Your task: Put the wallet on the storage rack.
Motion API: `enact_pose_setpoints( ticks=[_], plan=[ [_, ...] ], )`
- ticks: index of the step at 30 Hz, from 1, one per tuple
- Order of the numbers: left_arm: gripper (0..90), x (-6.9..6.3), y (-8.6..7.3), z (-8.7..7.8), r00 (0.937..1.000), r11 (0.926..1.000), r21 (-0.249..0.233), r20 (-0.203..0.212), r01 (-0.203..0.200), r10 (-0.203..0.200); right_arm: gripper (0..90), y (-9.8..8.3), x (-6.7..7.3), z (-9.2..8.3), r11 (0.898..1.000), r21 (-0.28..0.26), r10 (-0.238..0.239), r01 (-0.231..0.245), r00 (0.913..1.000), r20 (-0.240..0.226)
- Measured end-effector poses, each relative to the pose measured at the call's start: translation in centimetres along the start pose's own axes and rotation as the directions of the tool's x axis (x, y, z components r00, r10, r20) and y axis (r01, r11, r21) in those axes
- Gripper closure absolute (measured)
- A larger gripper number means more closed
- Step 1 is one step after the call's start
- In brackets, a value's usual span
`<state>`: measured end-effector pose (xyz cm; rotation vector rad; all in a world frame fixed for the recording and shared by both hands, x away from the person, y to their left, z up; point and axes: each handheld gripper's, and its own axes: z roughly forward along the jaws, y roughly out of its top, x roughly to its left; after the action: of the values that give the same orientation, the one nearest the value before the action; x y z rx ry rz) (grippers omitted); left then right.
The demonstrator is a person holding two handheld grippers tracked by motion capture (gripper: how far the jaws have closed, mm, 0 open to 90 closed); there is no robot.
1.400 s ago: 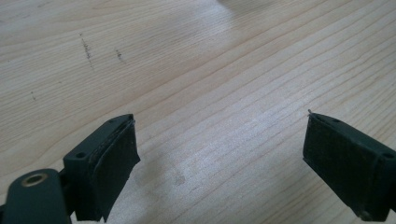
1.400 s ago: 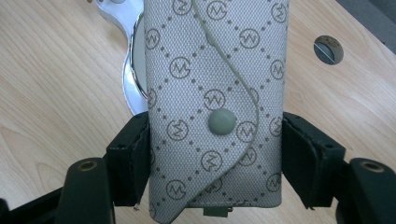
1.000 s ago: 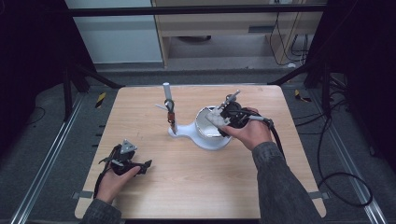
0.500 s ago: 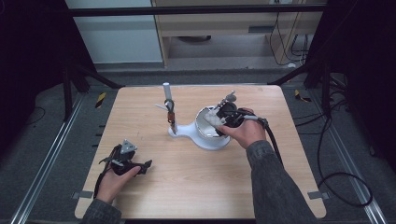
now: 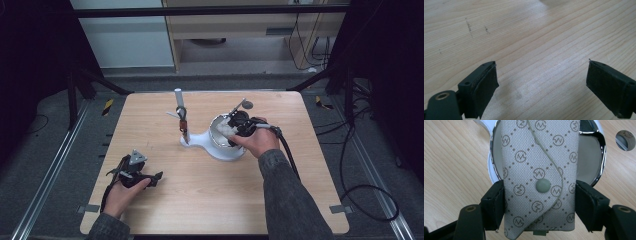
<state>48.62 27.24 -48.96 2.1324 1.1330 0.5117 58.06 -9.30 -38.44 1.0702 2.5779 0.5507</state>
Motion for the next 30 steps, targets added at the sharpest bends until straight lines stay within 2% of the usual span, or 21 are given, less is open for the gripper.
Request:
enact_pose_setpoints(
  ticks=[11, 15, 16, 27, 30],
  plan=[
    [9.6, 0.0, 0.0, 0.0, 1.0, 1.0, 0.002, 0.0, -0.004, 0.004, 31.0, 0.3, 0.1, 0.2, 1.0, 0.003, -0.006, 0.006, 0.9999, -0.01],
    [9.7, -0.1, 0.0, 0.0, 1.0, 1.0, 0.003, 0.001, -0.005, 0.005, 31.0, 0.4, 0.4, 0.2, 1.0, 0.013, -0.017, 0.017, 0.9997, -0.019],
    [9.7, -0.1, 0.0, 0.0, 1.0, 1.0, 0.003, 0.001, -0.006, 0.006, 31.0, 0.3, 0.4, 0.3, 0.999, 0.012, -0.036, 0.037, 0.9991, -0.021],
    [9.7, -0.1, 0.0, 0.0, 1.0, 1.0, 0.001, 0.001, -0.005, 0.005, 30.2, 0.6, 0.7, 1.2, 0.998, 0.043, -0.036, 0.037, 0.9988, -0.032],
    [9.7, -0.1, 0.0, 0.0, 1.0, 1.0, 0.002, 0.001, -0.005, 0.005, 29.9, 0.7, 0.7, 1.3, 0.999, 0.038, -0.023, 0.024, 0.9992, -0.032]
  ],
)
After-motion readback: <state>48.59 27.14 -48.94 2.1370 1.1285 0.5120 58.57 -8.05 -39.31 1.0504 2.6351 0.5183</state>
